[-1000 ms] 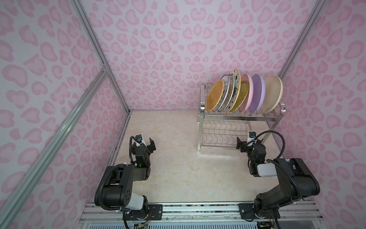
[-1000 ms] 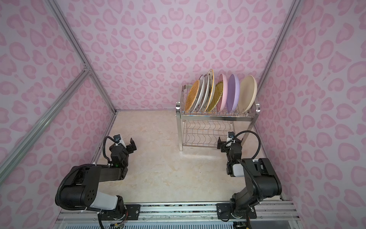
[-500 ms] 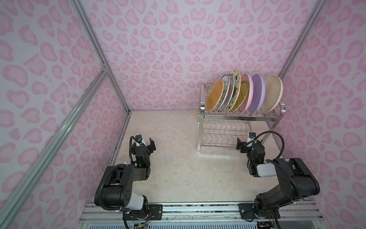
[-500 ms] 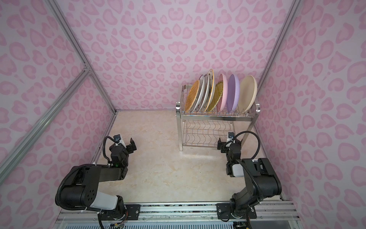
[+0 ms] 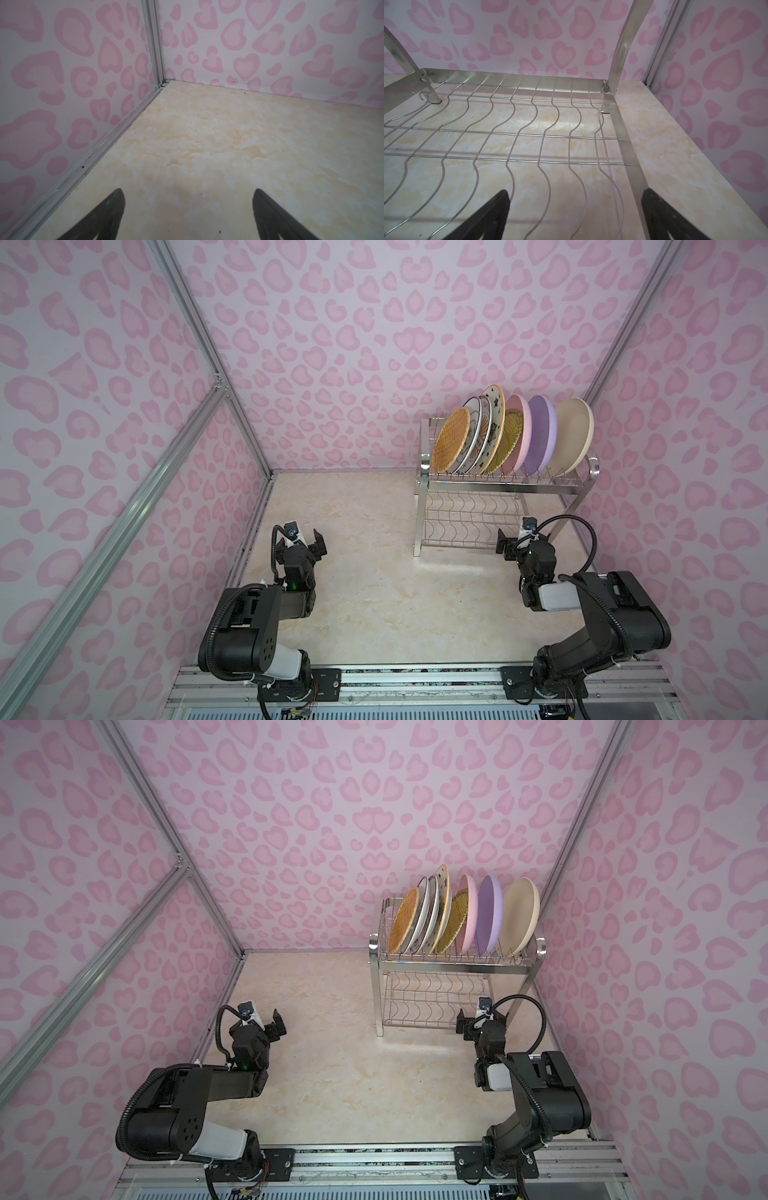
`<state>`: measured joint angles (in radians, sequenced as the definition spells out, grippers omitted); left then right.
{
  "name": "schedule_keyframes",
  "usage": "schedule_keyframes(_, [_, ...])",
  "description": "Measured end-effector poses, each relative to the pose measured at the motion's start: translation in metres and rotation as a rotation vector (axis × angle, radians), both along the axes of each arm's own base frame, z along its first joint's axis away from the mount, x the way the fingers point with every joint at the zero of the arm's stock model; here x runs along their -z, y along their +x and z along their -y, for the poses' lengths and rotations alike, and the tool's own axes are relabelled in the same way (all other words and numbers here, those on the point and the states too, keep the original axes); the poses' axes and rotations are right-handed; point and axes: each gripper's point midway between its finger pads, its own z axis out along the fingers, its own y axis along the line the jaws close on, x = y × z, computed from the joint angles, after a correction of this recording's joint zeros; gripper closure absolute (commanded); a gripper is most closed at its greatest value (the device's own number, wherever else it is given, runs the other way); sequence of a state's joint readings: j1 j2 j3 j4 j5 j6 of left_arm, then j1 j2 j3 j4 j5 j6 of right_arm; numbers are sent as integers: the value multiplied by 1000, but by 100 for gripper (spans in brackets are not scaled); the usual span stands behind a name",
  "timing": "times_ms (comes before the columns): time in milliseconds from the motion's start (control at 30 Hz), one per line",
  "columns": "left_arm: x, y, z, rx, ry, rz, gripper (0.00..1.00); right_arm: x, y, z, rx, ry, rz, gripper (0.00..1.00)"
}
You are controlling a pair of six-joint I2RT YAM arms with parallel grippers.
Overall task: Load plates into a dish rack
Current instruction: Reset both arms
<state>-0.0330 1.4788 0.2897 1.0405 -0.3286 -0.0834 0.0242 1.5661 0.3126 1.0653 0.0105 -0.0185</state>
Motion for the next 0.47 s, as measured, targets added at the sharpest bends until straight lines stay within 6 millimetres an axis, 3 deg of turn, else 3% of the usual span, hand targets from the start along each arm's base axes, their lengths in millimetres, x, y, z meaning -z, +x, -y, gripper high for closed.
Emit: schedule_keyframes(467, [-2, 3, 1, 7, -2, 3, 3, 0, 0, -1, -1, 0, 0, 1])
